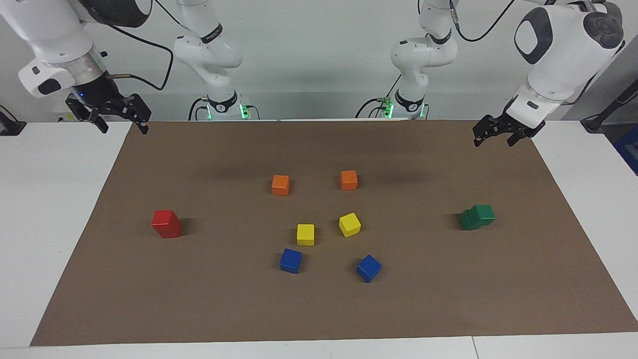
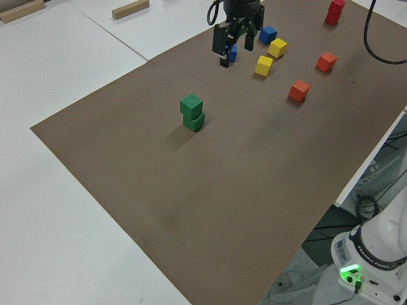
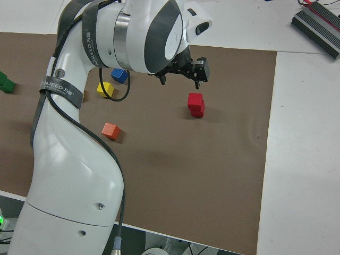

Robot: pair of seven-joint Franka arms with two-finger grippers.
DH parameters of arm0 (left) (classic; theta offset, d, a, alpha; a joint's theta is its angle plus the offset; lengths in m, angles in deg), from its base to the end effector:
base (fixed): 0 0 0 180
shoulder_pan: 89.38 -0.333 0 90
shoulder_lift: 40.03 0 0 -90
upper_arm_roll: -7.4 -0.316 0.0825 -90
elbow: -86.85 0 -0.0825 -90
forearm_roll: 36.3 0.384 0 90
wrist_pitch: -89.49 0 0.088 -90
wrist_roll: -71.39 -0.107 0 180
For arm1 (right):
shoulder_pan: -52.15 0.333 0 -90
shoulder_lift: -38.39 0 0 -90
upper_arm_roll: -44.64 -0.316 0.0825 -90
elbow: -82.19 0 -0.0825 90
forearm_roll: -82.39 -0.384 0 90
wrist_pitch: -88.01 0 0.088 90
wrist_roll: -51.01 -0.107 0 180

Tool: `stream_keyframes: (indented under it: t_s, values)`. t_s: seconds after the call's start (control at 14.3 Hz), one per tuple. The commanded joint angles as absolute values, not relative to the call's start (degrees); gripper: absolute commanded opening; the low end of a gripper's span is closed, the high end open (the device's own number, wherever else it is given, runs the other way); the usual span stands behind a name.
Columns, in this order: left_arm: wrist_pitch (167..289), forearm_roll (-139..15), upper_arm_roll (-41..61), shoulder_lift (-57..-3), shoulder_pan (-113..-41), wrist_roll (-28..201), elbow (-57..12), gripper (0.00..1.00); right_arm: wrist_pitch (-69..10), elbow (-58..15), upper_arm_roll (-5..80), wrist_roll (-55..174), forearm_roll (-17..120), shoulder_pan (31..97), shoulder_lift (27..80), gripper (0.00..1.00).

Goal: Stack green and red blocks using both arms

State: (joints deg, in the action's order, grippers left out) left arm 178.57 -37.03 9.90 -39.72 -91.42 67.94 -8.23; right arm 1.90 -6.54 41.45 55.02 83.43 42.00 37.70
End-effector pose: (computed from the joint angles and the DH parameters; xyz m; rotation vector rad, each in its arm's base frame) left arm 0.5499 -0.0057 0.5786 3.1193 -0.1057 -0.1714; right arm 0.5398 -0.0678 0.6357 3.1245 -0.0819 -0.0552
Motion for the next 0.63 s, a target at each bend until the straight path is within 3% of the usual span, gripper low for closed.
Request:
stream_keyframes:
  t_s: [0.0, 0.56]
  values:
    - [178.0, -36.4, 9.9, -40.5, -91.5, 68.0, -8.1, 1.0, 2.2, -7.0, 40.9, 54.3, 82.7, 41.1, 37.2, 1.0]
    - [177.9, -36.4, 9.9, -40.5, -91.3, 68.1, -8.1, 1.0, 2.4, -7.0, 40.9, 54.3, 82.7, 41.2, 37.2, 1.0]
